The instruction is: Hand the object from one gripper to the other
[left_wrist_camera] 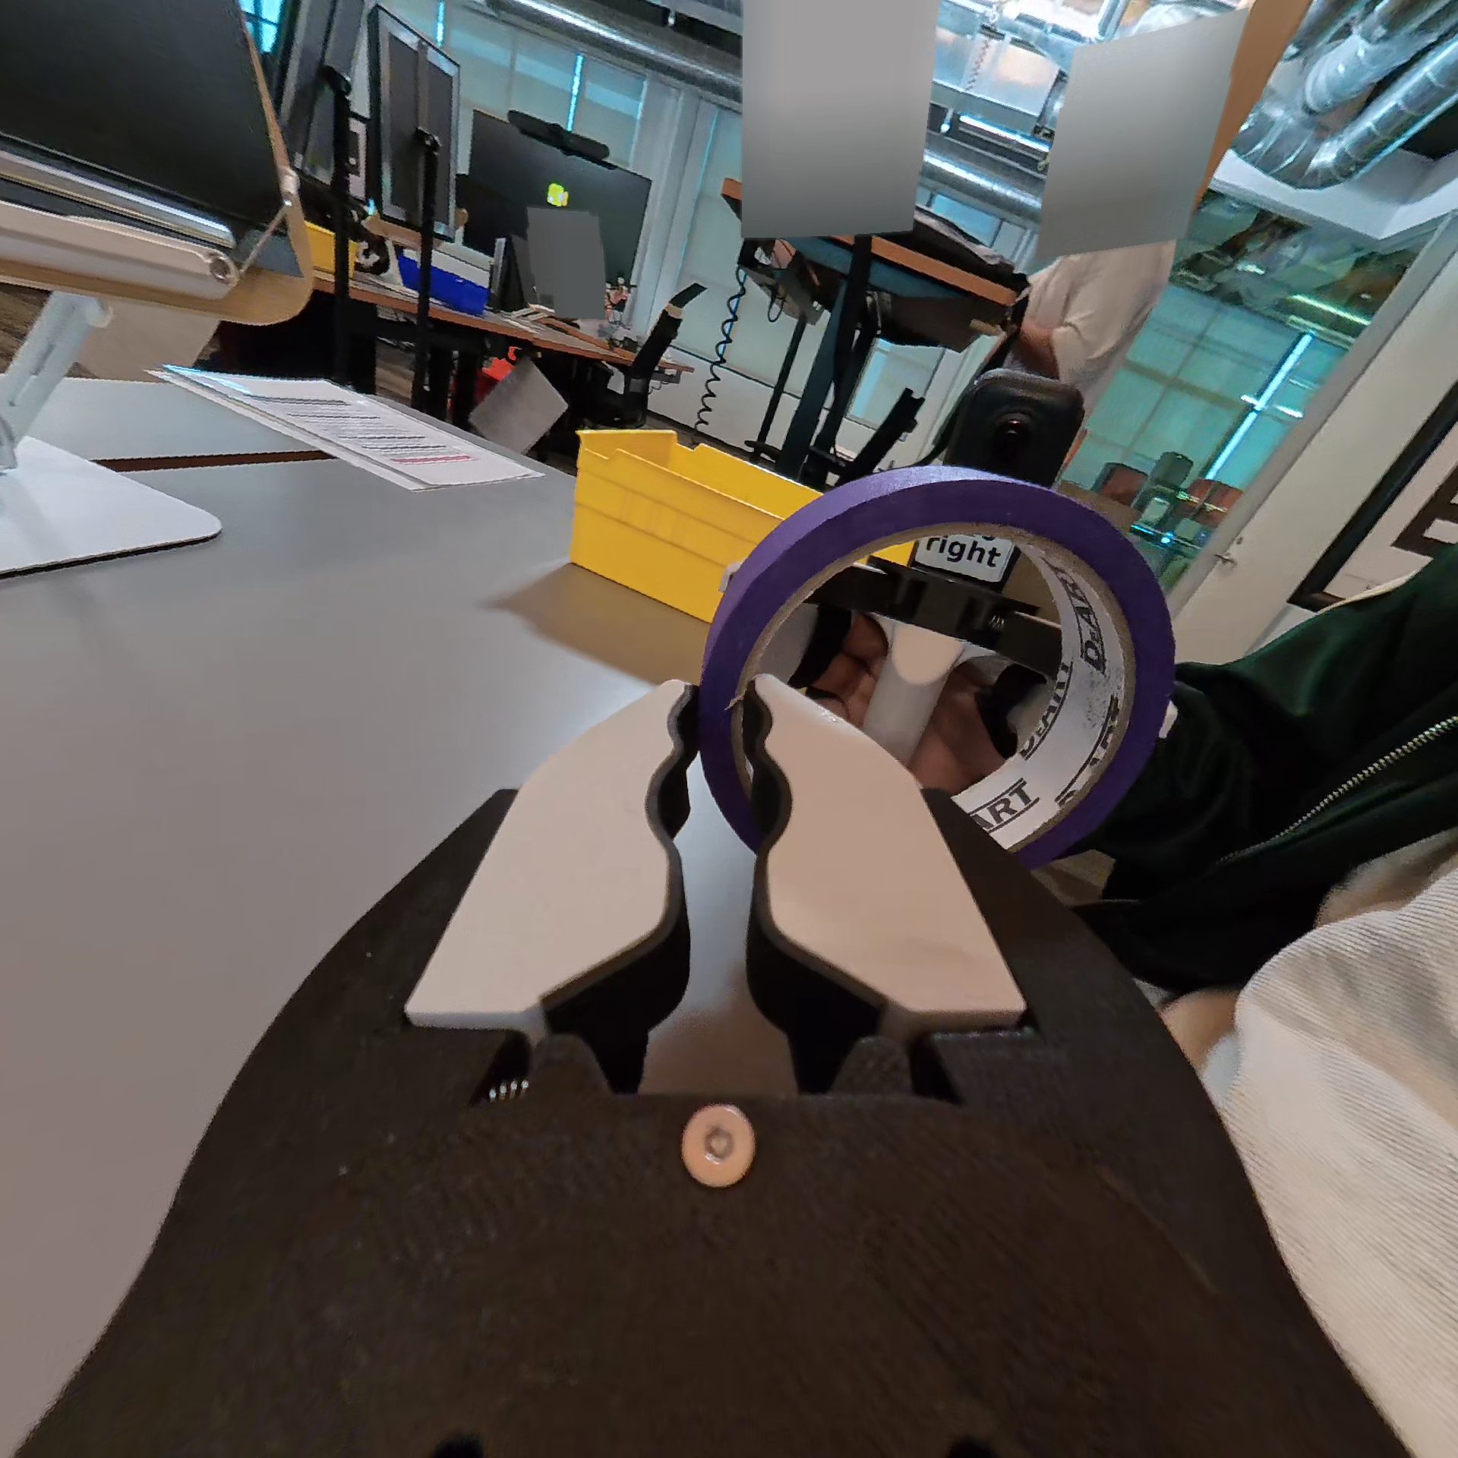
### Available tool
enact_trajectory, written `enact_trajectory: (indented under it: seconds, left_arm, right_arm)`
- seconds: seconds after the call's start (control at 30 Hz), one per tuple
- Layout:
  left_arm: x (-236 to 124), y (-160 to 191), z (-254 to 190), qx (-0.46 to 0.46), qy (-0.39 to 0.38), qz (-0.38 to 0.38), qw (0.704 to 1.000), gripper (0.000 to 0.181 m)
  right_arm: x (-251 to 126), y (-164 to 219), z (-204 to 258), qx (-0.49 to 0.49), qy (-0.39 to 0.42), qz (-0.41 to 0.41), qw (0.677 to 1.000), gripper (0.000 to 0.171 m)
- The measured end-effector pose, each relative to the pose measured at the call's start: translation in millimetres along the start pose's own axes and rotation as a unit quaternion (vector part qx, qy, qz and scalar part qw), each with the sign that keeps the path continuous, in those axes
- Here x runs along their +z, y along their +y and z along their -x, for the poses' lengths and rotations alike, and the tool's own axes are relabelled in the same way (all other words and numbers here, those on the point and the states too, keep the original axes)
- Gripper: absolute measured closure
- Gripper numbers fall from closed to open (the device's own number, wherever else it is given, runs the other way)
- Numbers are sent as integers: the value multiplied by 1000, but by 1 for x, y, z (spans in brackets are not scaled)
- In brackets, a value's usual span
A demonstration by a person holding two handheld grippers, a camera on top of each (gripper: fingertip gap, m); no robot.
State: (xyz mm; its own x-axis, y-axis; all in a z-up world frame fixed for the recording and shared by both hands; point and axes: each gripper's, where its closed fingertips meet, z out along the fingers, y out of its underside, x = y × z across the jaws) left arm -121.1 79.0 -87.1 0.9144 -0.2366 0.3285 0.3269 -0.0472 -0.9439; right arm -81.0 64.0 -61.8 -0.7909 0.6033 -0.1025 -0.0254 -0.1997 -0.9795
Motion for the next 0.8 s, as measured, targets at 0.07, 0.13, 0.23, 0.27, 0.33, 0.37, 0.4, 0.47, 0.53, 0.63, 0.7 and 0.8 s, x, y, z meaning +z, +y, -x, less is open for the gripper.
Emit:
enact_trajectory:
  seconds: [0.07,0.13,0.23,0.27,0.33,0.37,0.4,0.47,0.53,0.63,0.7,0.8]
  left_arm:
    - [-2,-1,5,-1,-15,-2,1000,172]
    - [-5,-1,13,4,-43,1,999,172]
    - [-14,4,38,30,-141,32,989,172]
    - [-18,6,47,44,-180,48,982,172]
    - [-27,10,60,60,-239,82,966,172]
    - [-29,11,63,64,-255,97,960,172]
    - [-31,12,65,70,-272,109,954,172]
    - [-33,15,67,96,-304,141,937,172]
    - [-33,22,69,127,-326,183,919,172]
    - [-26,32,65,145,-329,217,908,172]
    - [-19,36,59,120,-312,211,918,171]
    - [-19,36,58,105,-310,205,923,171]
  right_arm:
    - [-2,-2,-4,9,6,-8,1000,63]
    - [-4,-3,-9,22,13,-11,1000,65]
    - [-9,0,-19,37,38,-2,999,75]
    - [-11,2,-23,40,52,7,998,81]
    - [-14,10,-33,42,84,37,995,97]
    - [-16,15,-38,44,98,54,993,103]
    - [-17,19,-41,48,109,67,991,108]
    - [-19,24,-45,62,131,85,986,114]
    - [-18,29,-48,76,150,92,981,115]
    - [-13,37,-45,84,163,107,977,113]
    - [-10,42,-42,88,167,118,975,114]
    - [-12,54,-44,106,179,142,968,131]
